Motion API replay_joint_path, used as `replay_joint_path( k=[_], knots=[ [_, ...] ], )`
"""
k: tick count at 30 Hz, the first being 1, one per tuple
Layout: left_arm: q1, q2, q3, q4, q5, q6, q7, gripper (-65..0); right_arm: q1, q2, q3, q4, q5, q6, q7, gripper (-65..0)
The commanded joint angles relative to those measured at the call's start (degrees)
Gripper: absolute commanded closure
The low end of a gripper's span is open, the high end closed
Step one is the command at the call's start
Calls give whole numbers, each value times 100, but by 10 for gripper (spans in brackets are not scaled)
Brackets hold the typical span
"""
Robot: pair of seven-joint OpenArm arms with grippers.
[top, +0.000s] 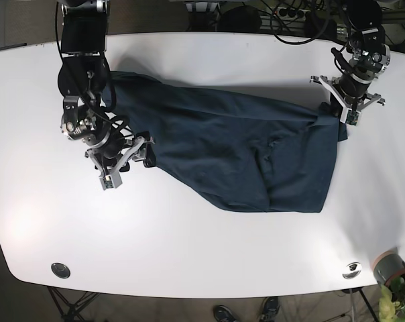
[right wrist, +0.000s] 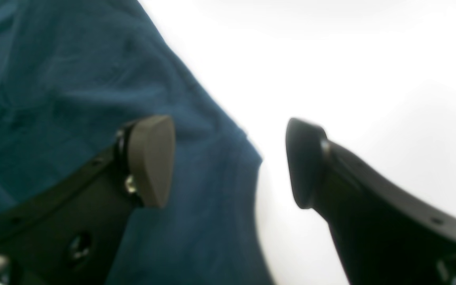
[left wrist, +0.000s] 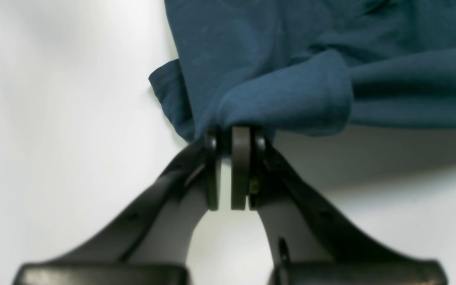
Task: Fold the T-shirt properly
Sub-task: 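Regrasp the shirt edge with the right gripper further along the fabric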
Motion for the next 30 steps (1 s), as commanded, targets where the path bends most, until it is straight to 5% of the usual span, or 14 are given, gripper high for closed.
replay_joint_path(
  k=[1, 9, 14, 23, 26, 30],
  knots=[
    [-11, -72, -32, 98, -36, 15, -110, 0, 321, 46, 32, -379, -105, -9, 116, -415],
    [-11, -72, -32, 98, -36, 15, -110, 0, 778, 46, -4, -1399, -175, -1, 186, -415],
    [-20, -72, -32, 98, -36, 15, -110, 0, 752, 28, -698, -1425, -157, -1, 204, -415],
    [-20, -63, -32, 90, -45, 15, -110, 0, 603, -323, -892, -1469, -184, -9, 362, -414],
    [-20, -63, -32, 90, -45, 15, -110, 0, 594, -323, -892, -1469, -175, -9, 388, -358],
    [-20, -63, -32, 90, -45, 15, -110, 0, 585, -323, -892, -1469, -166, -53, 512, -185]
  ],
)
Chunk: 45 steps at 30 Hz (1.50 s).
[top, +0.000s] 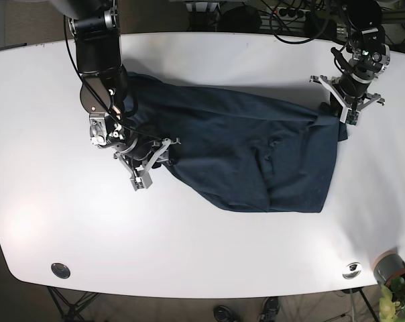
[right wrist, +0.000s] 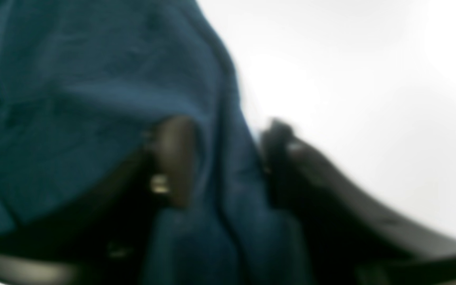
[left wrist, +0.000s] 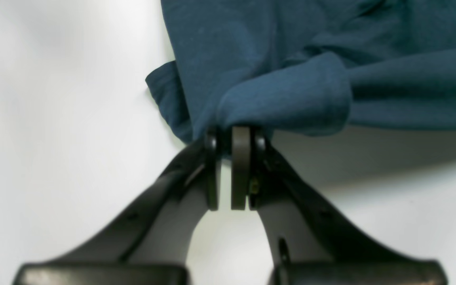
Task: Fold the T-shirt properly
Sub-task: 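Regrasp the shirt edge with the right gripper further along the fabric, then lift the shirt with both grippers, swing it up and lay it flat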
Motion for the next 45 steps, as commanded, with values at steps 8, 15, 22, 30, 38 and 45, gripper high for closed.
replay_joint_path(
  k=[8, 15, 22, 30, 38, 45],
  knots=[
    [-24, -68, -32, 90, -45, 15, -110, 0, 80, 38, 18, 100, -31, 15, -39, -41],
    [-182, -77, -58, 107, -45, 15, -92, 0, -210, 64, 18, 804, -31, -29, -39, -25],
    [-218, -85, -58, 107, -45, 15, -84, 0, -351, 134, 9, 1067, -74, -12, -171, -22],
    [-226, -94, -58, 169, -45, 15, -84, 0, -359, 231, 194, 1674, -48, -29, -189, -21],
    [-305, -112, -76, 890, -54, -363, 250, 0, -228, 451, 554, 2386, -39, -3, -197, -21],
    [-1097, -112, -480, 1065, -45, -1040, 1086, 0, 344, 600, 545, 2404, -31, 23, -206, -21]
  ],
)
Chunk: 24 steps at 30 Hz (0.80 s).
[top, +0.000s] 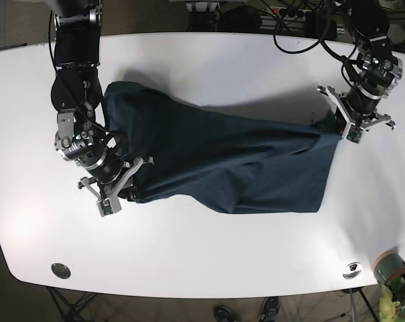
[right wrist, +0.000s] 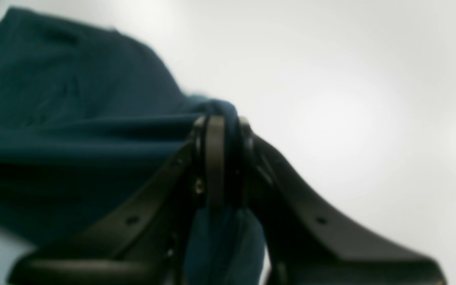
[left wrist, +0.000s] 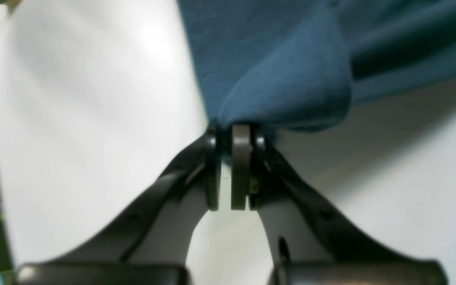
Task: Fold the T-shirt properly
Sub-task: 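Lift the shirt with both grippers, swing it up and lay it flat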
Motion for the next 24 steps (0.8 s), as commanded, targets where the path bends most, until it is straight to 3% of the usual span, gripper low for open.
replay_joint_path(
  k=[1, 6, 16, 20, 24],
  knots=[
    [-400, -90, -159, 123, -41, -48, 103, 0, 393, 36, 21, 124, 68, 6, 159, -21],
    [-1402, -468, -142, 106, -41, -171, 762, 0, 1052, 195, 21, 309, 77, 6, -114, -21],
    [-3767, -907, 729, -422, -32, -136, 1501, 0, 2757, 353, 3, 115, 77, 32, -342, -21],
    [-4594, -916, 1010, -870, -32, -127, 1509, 0, 3610, 353, 3, -307, 77, 384, -518, -21],
    [-5341, -1030, 1063, -1222, -14, -127, 1509, 0, 4366, 450, 12, -474, 41, 516, -677, -21]
  ],
)
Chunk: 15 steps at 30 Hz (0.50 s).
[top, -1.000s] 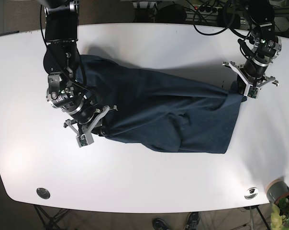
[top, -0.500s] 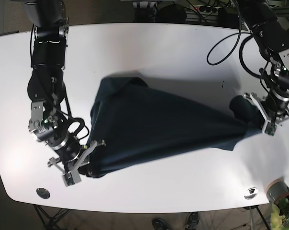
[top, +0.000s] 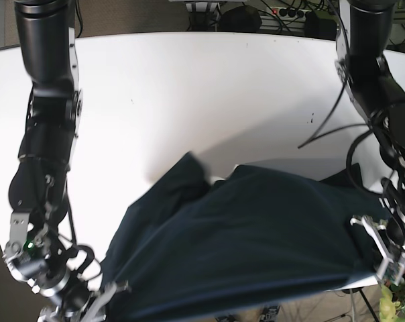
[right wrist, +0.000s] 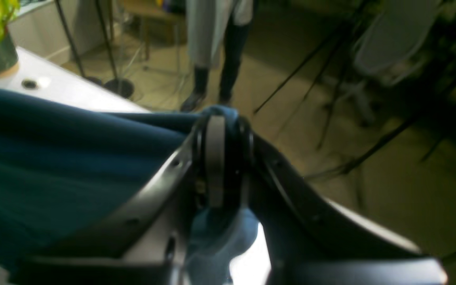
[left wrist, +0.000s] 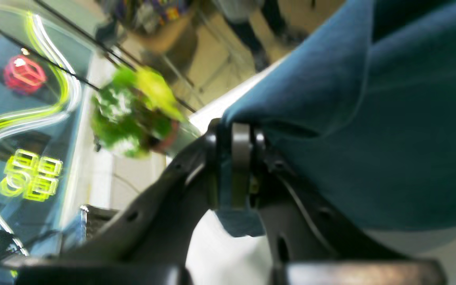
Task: Fold the T-shirt properly
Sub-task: 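Lift the shirt with both grippers, swing it up and lay it flat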
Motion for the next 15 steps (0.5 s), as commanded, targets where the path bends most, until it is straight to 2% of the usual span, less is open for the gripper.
replay_joint_path(
  k=[1, 6, 9, 15],
  knots=[
    [-527, -250, 34, -173, 113, 69, -102, 0, 531, 190, 51, -42, 9, 13, 141, -21],
    [-1318, -426, 544, -577, 139, 52, -102, 0, 1138, 330, 51, -121, 26, 13, -17, -21],
    [-1371, -470, 570, -560, 130, 34, -102, 0, 1278, 497, 60, -112, 26, 13, -246, -21],
    [-1248, -479, 763, -472, 122, -67, -93, 0, 839, 682, 104, 152, 18, 22, -255, -21]
  ],
)
